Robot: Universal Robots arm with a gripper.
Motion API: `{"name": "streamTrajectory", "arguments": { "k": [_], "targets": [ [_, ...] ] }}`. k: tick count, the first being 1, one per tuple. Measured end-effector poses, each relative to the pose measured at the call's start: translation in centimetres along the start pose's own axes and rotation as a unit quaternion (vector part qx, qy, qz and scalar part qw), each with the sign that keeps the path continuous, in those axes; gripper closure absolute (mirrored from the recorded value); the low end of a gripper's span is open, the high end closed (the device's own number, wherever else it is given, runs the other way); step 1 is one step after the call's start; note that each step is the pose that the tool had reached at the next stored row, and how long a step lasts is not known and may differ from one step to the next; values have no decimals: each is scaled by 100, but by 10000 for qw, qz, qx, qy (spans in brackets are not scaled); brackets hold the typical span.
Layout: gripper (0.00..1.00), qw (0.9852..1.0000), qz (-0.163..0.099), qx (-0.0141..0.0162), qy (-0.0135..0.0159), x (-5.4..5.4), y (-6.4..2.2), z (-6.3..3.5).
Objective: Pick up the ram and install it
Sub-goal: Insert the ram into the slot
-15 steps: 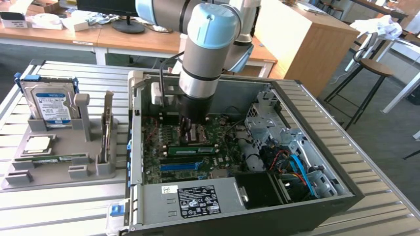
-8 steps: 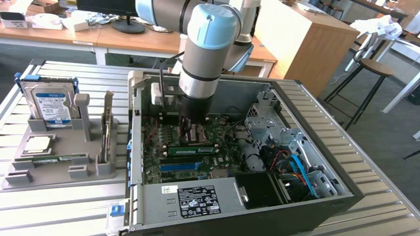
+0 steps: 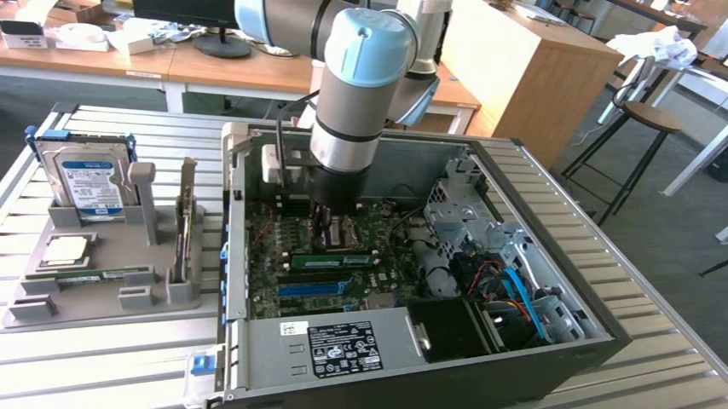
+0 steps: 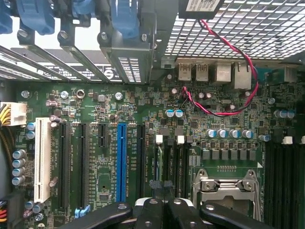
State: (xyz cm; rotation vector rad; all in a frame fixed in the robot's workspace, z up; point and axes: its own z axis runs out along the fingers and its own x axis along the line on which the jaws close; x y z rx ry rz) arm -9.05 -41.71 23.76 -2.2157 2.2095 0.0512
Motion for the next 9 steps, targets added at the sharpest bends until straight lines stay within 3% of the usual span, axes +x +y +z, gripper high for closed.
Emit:
{"name": "streamTrajectory", "arguments": {
  "k": [9],
  "targets": [
    [90,10000,0,-1,1,2,-1,52]
  ]
}}
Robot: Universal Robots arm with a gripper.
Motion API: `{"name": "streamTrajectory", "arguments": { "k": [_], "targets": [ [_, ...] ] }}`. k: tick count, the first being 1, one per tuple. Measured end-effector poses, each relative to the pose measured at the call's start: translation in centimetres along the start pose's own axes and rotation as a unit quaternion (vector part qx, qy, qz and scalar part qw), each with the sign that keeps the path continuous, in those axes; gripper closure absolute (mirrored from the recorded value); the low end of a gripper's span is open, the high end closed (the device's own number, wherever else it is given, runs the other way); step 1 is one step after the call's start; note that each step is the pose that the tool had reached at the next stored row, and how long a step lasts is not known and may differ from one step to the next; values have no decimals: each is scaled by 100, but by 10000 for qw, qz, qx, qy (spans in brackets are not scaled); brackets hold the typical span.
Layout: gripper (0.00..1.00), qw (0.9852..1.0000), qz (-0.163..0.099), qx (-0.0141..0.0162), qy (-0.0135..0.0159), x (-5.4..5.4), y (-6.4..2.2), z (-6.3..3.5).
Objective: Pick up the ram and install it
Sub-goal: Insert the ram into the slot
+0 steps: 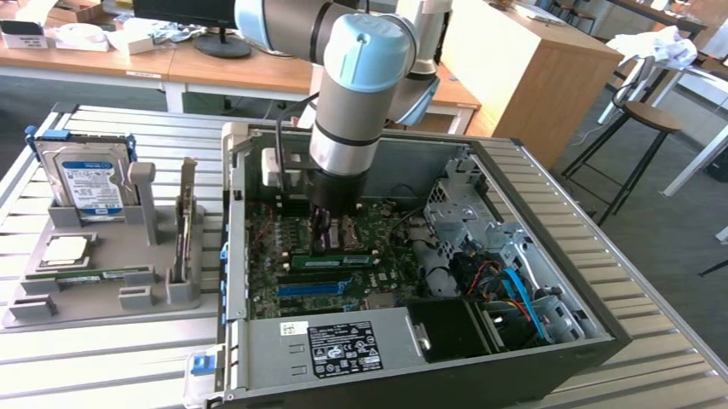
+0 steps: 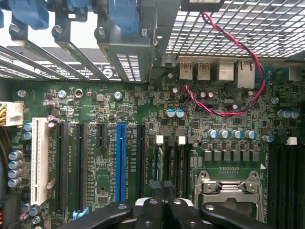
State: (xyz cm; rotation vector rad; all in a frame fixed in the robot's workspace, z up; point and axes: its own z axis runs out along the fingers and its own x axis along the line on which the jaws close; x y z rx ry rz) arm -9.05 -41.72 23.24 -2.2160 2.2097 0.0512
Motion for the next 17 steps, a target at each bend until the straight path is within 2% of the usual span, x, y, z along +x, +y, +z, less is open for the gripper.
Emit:
{"name": "streamTrajectory", "arguments": {
  "k": [17],
  "targets": [
    [90,10000,0,1,-2,-18,-1,20]
  ]
}}
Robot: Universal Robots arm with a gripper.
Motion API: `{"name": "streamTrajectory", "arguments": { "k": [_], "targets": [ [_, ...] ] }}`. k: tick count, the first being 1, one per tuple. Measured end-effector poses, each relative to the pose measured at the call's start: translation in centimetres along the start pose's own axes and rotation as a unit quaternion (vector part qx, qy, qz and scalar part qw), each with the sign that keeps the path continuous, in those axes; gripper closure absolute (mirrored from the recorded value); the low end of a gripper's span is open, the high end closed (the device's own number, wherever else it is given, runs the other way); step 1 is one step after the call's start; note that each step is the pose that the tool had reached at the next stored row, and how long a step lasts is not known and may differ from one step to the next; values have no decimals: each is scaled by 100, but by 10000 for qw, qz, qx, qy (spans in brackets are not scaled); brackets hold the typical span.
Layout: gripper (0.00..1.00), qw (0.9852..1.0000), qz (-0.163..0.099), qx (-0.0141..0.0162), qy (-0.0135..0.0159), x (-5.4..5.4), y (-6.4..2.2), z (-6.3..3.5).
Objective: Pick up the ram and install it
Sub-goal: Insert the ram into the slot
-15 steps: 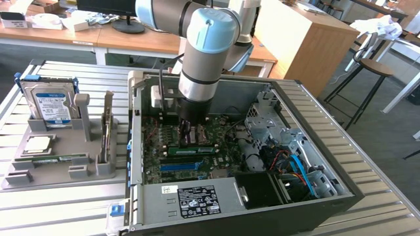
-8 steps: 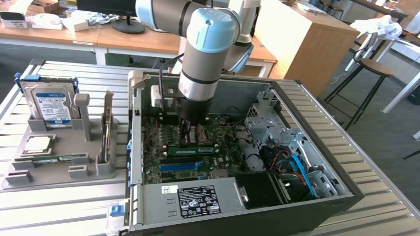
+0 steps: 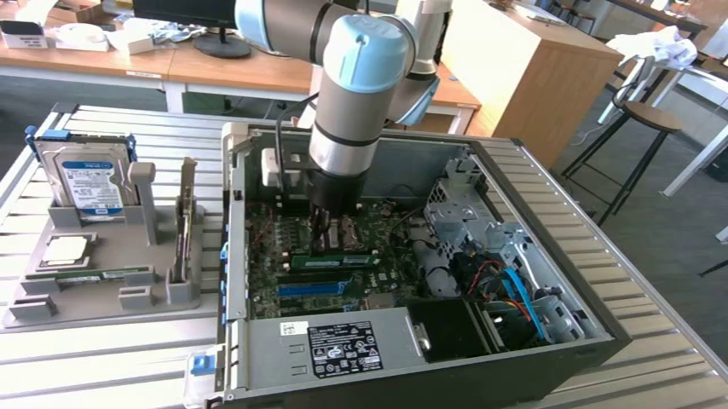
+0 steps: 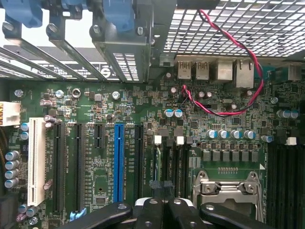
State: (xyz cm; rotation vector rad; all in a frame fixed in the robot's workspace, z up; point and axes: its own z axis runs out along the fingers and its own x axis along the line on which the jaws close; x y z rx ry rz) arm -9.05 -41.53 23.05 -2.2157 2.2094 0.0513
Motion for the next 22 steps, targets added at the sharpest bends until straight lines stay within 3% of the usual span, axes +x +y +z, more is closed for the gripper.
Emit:
{"name": "streamTrajectory", "arguments": {
  "k": [22],
  "targets": [
    [90,10000,0,-1,1,2,0,39]
  ]
}}
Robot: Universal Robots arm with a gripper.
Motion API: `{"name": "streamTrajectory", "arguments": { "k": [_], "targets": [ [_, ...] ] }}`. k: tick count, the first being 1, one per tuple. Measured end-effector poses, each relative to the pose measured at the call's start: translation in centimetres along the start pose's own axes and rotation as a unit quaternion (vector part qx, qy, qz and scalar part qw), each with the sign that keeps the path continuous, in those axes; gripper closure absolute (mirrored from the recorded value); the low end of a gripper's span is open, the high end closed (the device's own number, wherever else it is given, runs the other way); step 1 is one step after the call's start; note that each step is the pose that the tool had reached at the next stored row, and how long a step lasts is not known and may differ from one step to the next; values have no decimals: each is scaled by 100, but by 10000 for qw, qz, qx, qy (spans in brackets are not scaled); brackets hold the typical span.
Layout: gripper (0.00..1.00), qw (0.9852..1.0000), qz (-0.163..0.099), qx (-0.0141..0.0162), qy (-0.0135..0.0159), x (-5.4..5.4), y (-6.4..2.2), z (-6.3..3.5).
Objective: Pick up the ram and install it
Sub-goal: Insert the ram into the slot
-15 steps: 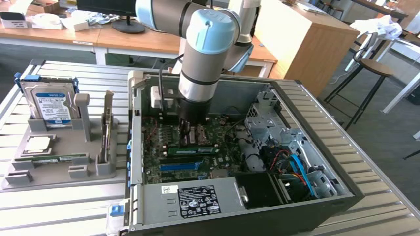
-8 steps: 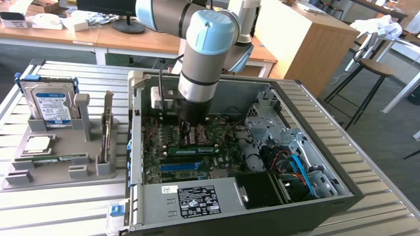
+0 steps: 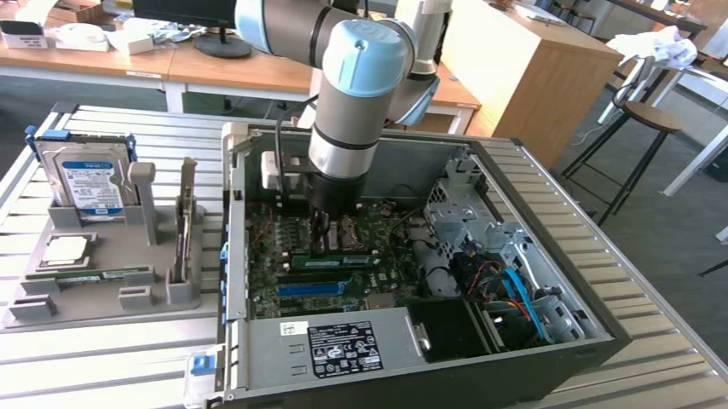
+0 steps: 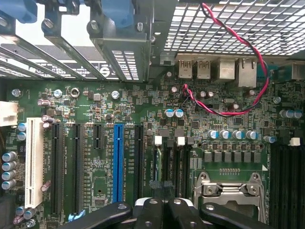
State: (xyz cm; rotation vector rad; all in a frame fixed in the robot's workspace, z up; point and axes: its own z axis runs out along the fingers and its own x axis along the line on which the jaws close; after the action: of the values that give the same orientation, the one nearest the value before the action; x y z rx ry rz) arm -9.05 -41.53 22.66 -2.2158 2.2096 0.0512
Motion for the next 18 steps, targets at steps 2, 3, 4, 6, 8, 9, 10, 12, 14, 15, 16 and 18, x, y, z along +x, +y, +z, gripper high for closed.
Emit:
{"name": "streamTrajectory", "arguments": {
  "k": [2,3,4,6,8,9,10,12,14,15,16,18],
  "targets": [
    [90,10000,0,0,0,0,0,0],
    [90,10000,0,0,0,0,0,0],
    [90,10000,0,0,0,0,0,1],
    [90,10000,0,1,-2,0,0,8],
    [90,10000,0,0,0,1,0,14],
    [90,10000,0,0,0,1,0,16],
    [90,10000,0,0,0,1,0,16],
    [90,10000,0,0,-1,0,0,17],
    [90,10000,0,0,-2,0,0,18],
    [90,10000,1,1,-3,1,0,22],
    [90,10000,1,0,-5,1,0,25],
    [90,10000,1,0,-5,1,0,26]
  ]
}}
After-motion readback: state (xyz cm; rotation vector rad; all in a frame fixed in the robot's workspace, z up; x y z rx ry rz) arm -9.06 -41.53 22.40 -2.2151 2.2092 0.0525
